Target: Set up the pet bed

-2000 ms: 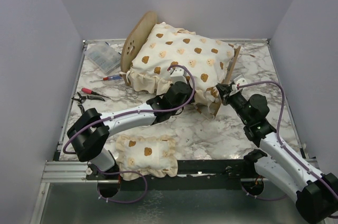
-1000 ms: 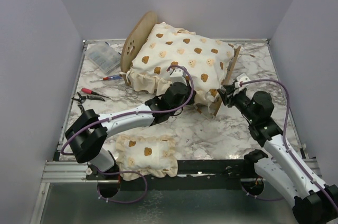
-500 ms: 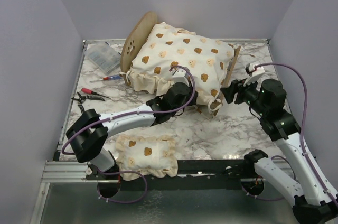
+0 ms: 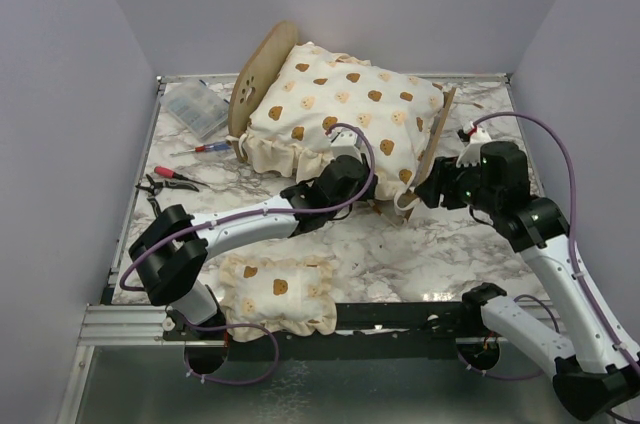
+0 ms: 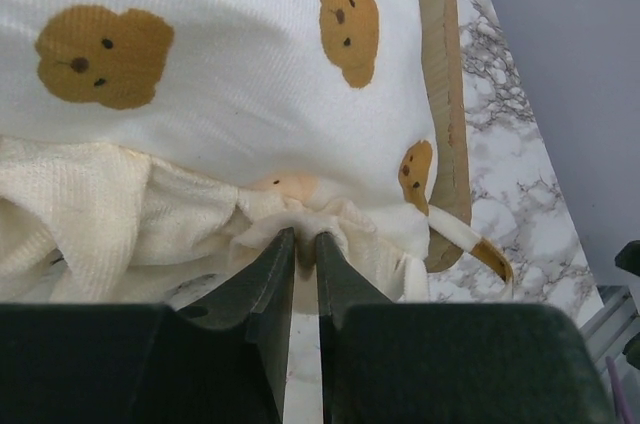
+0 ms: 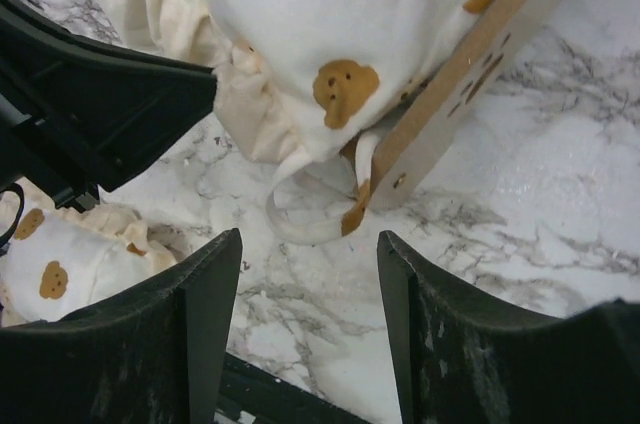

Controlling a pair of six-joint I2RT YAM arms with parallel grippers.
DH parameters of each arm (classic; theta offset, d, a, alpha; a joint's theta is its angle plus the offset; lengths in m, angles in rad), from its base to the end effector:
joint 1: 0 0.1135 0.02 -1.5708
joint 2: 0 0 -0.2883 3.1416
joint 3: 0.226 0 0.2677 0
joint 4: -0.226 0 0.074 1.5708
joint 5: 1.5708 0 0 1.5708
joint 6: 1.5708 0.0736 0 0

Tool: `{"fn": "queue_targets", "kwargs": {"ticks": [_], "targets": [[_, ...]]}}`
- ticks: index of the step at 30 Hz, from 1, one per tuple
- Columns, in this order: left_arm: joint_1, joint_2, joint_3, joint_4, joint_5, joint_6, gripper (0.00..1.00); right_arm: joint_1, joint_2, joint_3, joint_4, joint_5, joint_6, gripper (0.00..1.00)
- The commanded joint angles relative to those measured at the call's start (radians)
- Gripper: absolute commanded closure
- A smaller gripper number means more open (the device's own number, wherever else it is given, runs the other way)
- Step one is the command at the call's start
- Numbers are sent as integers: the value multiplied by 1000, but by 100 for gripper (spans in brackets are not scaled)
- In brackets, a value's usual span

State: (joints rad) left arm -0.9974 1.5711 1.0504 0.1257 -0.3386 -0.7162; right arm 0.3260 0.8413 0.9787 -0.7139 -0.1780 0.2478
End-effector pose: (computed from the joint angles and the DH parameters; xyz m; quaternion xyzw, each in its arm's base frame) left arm 0.2422 -0.3300 0.2689 0.0224 0.8252 -0.3213 0.4640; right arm 0.1861 0.0767 0.3438 -0.0766 0.8731 0.2094 0.4335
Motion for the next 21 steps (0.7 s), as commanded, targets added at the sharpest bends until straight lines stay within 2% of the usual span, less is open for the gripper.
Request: {"fn": "queue_targets", "kwargs": {"ticks": [1, 3, 6, 11, 15, 16, 19, 21], "targets": [[-10, -4, 30, -14, 4, 22, 83, -4, -21, -26, -106, 47, 149, 41], [-12, -2, 34, -14, 18, 43, 78, -4, -32, -63, -76, 43, 190, 41], [-17, -25, 26, -22, 27, 95, 63, -5, -38, -114, -8, 76, 232, 43], [-20, -116, -34, -38, 42, 185, 48, -4, 43, -138, 81, 150, 294, 43], [-28, -187, -90, -43, 64, 241, 43, -4, 75, -160, 134, 120, 310, 46], [-30, -206, -103, -43, 69, 252, 43, -4, 80, -167, 145, 116, 311, 53], [-37, -237, -135, -43, 92, 272, 42, -4, 104, -149, 151, 126, 302, 83], [-41, -253, -155, -44, 104, 271, 42, -4, 128, -108, 135, 135, 291, 94]]}}
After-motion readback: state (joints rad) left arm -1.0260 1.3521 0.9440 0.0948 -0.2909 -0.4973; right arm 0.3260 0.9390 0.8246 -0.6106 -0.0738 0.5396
